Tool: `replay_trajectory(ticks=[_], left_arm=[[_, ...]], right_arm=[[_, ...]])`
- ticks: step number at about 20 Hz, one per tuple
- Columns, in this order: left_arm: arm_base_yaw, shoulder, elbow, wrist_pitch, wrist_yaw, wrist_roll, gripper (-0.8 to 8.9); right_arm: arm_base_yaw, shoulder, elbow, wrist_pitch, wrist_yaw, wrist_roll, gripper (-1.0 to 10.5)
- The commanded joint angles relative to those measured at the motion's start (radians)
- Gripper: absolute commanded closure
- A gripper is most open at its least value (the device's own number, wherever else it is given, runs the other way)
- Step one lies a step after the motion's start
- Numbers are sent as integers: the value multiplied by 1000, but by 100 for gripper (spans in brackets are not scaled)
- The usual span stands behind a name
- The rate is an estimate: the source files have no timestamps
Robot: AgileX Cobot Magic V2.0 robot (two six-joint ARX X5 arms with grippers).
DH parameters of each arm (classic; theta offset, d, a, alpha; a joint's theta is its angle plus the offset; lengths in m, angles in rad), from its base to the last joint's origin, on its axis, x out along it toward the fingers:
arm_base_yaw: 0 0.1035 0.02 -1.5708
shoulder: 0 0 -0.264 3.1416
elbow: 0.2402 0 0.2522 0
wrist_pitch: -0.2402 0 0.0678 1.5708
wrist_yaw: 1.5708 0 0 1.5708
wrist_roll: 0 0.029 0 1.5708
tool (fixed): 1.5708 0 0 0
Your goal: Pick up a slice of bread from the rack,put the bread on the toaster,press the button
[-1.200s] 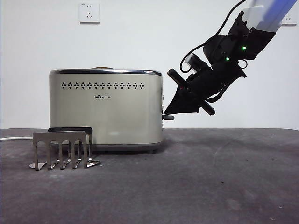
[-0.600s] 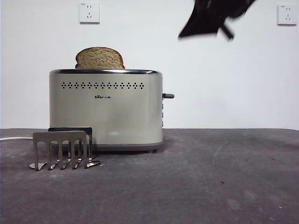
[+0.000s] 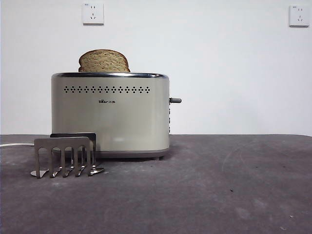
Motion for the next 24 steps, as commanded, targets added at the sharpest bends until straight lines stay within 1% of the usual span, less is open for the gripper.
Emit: replay_trajectory(ticks=[1, 3, 6, 7, 9, 10, 24], left_arm=[[2, -2, 4, -31, 3, -2, 437], [2, -2, 4, -59, 3, -2, 440], [2, -2, 4, -88, 5, -2, 454], [2, -2, 4, -91, 5, -2, 534], [2, -2, 4, -91, 5, -2, 792], [2, -2, 4, -91, 5, -3, 821], [1, -1, 4, -85, -2, -3, 817]], right_arm=[[13, -18, -6, -79, -1, -59, 958], [21, -36, -6, -135, -2, -74, 958], [22, -42, -6, -164, -1, -74, 958], [22, -42, -6, -165, -2, -74, 958], [22, -42, -6, -164, -2, -74, 957], [22, -41, -6, -164, -1, -74, 946], [18, -42, -6, -164, 0, -74, 946]])
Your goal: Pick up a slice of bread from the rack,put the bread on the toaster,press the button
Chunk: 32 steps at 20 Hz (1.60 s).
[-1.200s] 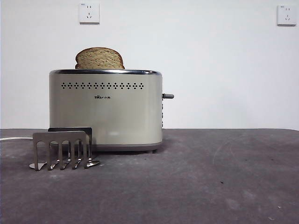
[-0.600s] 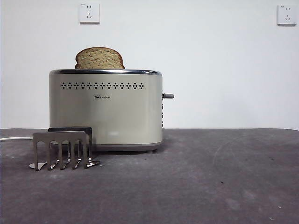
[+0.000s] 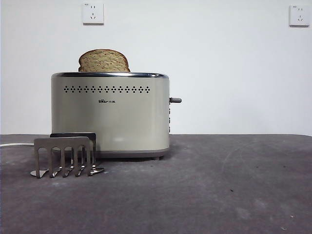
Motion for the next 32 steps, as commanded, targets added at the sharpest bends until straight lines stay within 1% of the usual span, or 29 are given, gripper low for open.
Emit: replay_trajectory(ticks=[1, 3, 5, 6, 7, 9, 11, 14, 16, 19, 22, 23, 25, 27, 32], left_arm=[[-4, -2, 4, -22, 2, -2, 817], [0, -9, 4, -3, -52, 3, 817], [9, -39, 4, 7, -56, 5, 817], [24, -66, 4, 23, -56, 49, 817], [50, -104, -2, 62, -52, 92, 817], [127, -203, -55, 257, -37, 108, 817], [217, -332, -186, 486, 6, 108, 817], [319, -546, -486, 793, -23, 108, 817], [364, -668, -691, 955, -76, 108, 817], [403, -828, -972, 1128, -82, 92, 817], [414, -944, -1209, 1216, -82, 72, 817], [414, -969, -1274, 1231, -82, 72, 817], [414, -1008, -1389, 1260, -82, 45, 817], [414, -1046, -1482, 1260, -83, 38, 817], [414, -1124, -1643, 1263, -84, 27, 817]], right_arm=[[0, -2, -6, 0, -1, -8, 946], [0, -2, -6, 0, -1, -8, 946], [0, -2, -6, 0, -1, -8, 946], [0, -2, -6, 0, -1, -8, 946], [0, -2, -6, 0, -1, -8, 946], [0, -2, -6, 0, -1, -8, 946], [0, -2, -6, 0, -1, -8, 946], [0, -2, -6, 0, -1, -8, 946], [0, -2, -6, 0, -1, -8, 946], [0, -2, -6, 0, -1, -8, 946], [0, -2, -6, 0, -1, -8, 946], [0, -2, -6, 0, -1, -8, 946], [0, -2, -6, 0, -1, -8, 946], [0, -2, -6, 0, -1, -8, 946], [0, -2, -6, 0, -1, -8, 946]])
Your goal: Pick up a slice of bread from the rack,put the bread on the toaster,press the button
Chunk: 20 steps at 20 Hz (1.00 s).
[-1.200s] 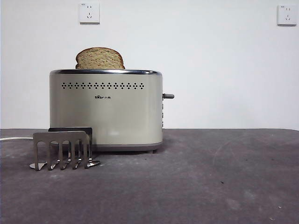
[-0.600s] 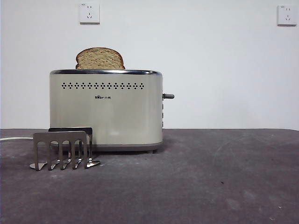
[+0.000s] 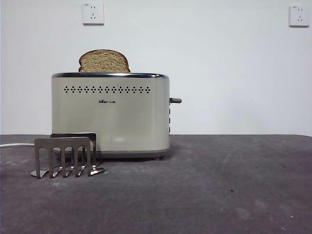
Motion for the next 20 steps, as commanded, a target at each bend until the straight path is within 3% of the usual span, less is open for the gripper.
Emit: replay_trajectory(ticks=[1, 8, 12, 16, 20], left_arm=[[3, -41, -67, 13, -2, -14, 817], [3, -116, -171, 6, 1, -19, 817], [3, -138, -179, -69, 2, -21, 817], [3, -138, -179, -89, 7, -98, 817], [3, -138, -179, -86, 2, -104, 817]], right_arm=[[0, -2, -6, 0, -1, -8, 946], [0, -2, -6, 0, -1, -8, 946], [0, -2, -6, 0, -1, -8, 946], [0, -2, -6, 0, -1, -8, 946], [0, -2, -6, 0, -1, -8, 946]])
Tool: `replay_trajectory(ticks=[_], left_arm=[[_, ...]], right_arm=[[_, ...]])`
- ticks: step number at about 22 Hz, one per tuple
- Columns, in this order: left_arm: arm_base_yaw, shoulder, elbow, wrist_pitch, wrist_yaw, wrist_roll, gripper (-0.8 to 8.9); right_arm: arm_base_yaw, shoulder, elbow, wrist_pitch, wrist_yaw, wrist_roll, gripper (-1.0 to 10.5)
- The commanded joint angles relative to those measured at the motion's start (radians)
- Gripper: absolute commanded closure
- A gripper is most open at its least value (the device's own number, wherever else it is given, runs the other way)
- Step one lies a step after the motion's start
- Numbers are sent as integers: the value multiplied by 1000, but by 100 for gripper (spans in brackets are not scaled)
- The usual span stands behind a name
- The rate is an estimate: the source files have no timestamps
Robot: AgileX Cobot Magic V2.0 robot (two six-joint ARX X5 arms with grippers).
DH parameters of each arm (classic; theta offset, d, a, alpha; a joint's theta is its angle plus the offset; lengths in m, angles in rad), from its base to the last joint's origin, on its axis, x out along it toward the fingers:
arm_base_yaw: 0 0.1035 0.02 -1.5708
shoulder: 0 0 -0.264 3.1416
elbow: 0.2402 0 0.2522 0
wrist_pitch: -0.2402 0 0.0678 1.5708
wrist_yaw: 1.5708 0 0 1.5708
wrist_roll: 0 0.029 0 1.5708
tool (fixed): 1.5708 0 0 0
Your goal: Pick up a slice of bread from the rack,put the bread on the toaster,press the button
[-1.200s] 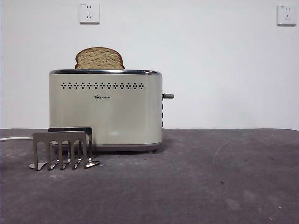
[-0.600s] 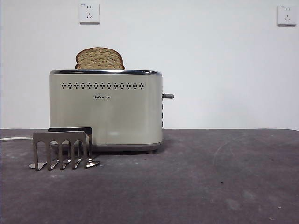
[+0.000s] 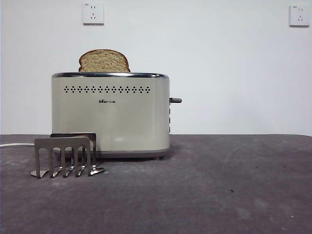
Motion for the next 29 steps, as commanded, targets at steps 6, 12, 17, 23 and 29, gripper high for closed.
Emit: replay_trajectory(ticks=[6, 12, 17, 23, 29], left_arm=[[3, -3, -14, 2, -2, -16, 817], [3, -3, -14, 2, -2, -16, 817], [3, -3, -14, 2, -2, -16, 817], [3, -3, -14, 2, -1, -16, 817], [3, -3, -14, 2, -2, -16, 817]], right_arm=[[0, -2, -6, 0, -1, -8, 946], [0, -2, -6, 0, 0, -9, 946], [-67, -106, -6, 49, 100, 11, 946], [-170, -318, -97, 357, 160, 90, 946], [-276, -576, -483, 706, 209, 128, 946]])
